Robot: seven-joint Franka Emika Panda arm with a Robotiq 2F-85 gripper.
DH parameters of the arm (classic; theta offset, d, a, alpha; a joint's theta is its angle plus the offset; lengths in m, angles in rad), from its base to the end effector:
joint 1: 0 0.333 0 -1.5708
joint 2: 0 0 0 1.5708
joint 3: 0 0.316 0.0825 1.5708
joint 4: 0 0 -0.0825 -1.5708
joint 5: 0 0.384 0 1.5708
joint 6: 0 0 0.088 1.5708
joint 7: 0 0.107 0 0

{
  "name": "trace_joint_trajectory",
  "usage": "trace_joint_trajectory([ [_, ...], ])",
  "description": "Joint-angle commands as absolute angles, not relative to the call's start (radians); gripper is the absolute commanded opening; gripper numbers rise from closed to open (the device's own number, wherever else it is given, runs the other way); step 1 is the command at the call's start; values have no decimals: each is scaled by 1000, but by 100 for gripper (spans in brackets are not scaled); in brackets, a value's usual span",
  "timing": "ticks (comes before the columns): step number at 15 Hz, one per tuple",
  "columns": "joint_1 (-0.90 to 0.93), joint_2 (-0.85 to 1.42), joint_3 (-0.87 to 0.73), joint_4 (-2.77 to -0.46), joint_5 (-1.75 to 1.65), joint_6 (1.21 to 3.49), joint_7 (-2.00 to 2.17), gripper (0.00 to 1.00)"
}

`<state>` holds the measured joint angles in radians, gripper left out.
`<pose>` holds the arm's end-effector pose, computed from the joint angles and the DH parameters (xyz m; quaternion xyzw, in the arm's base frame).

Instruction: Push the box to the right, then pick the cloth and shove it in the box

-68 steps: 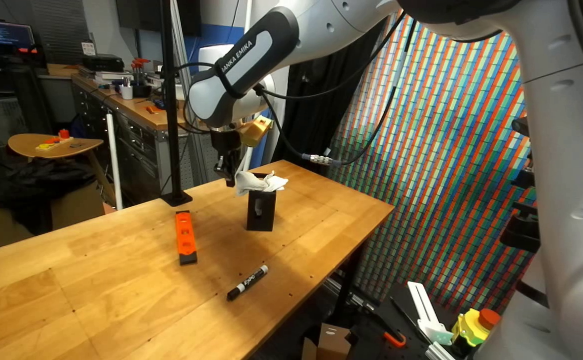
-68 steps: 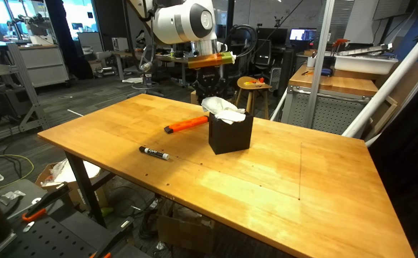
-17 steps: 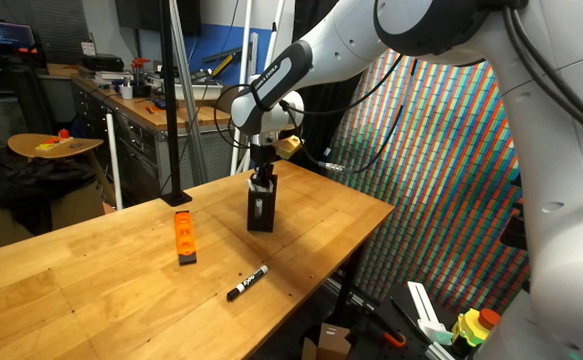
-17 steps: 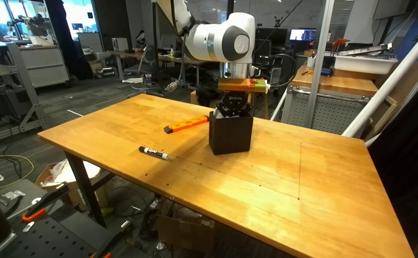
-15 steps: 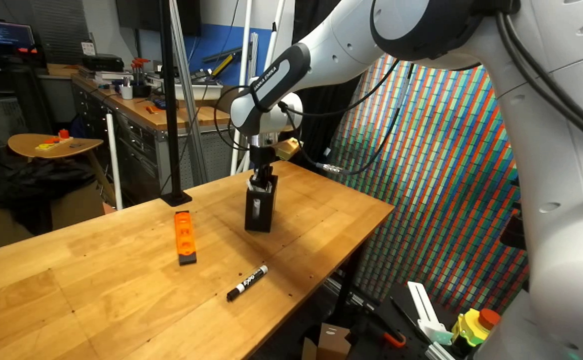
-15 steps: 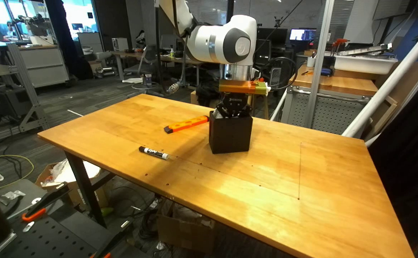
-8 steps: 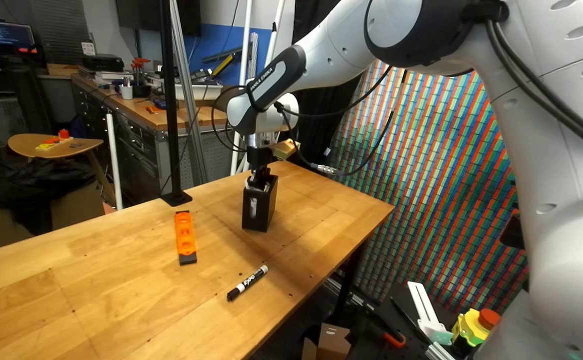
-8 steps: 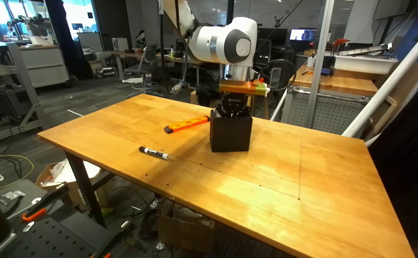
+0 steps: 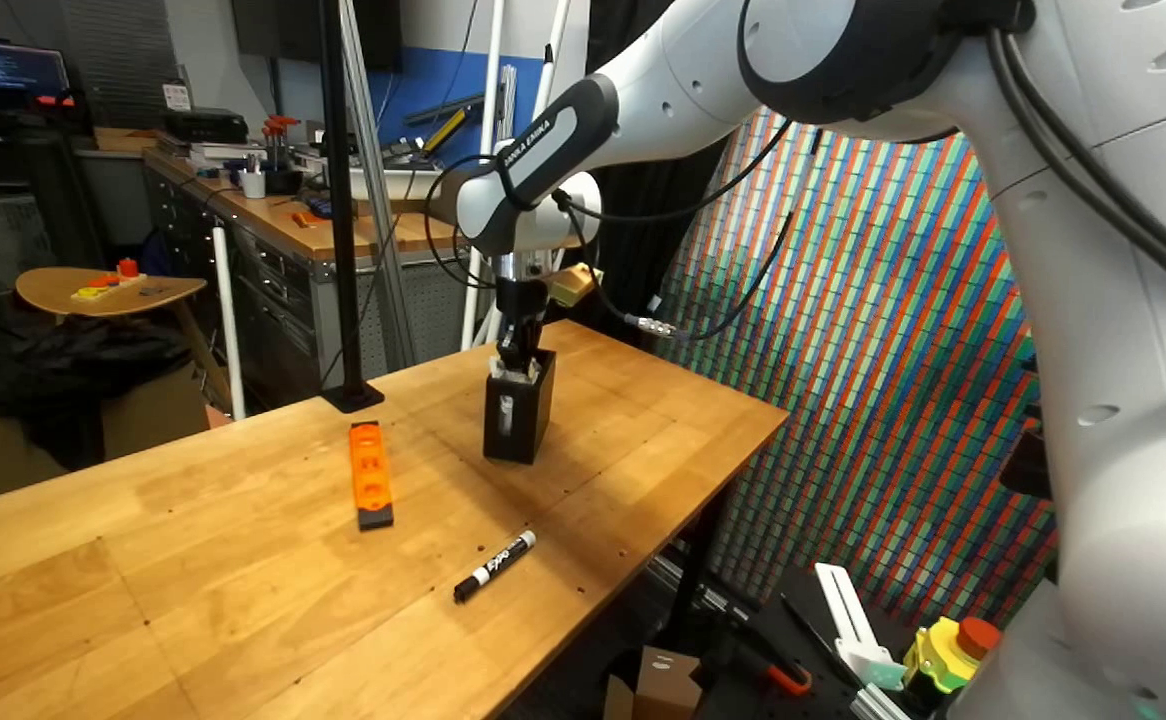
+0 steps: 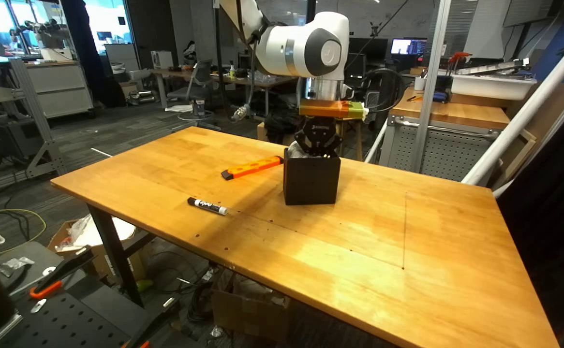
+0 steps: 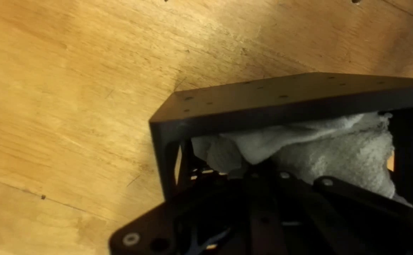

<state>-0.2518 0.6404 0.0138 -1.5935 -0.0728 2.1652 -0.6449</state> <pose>0.6685 -0.1664 0.2530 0.9742 0.2216 -0.0418 0.0082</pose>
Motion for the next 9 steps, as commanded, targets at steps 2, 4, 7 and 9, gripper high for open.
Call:
trace_joint_trajectory([
  [2,-233,542,-3,-1660,-109,2194,-655,0],
  [4,-226,509,-6,-1692,-123,2207,-642,0],
  [7,-212,457,-11,-1763,-134,2240,-611,0],
  [9,-204,425,-9,-1816,-128,2255,-593,0],
])
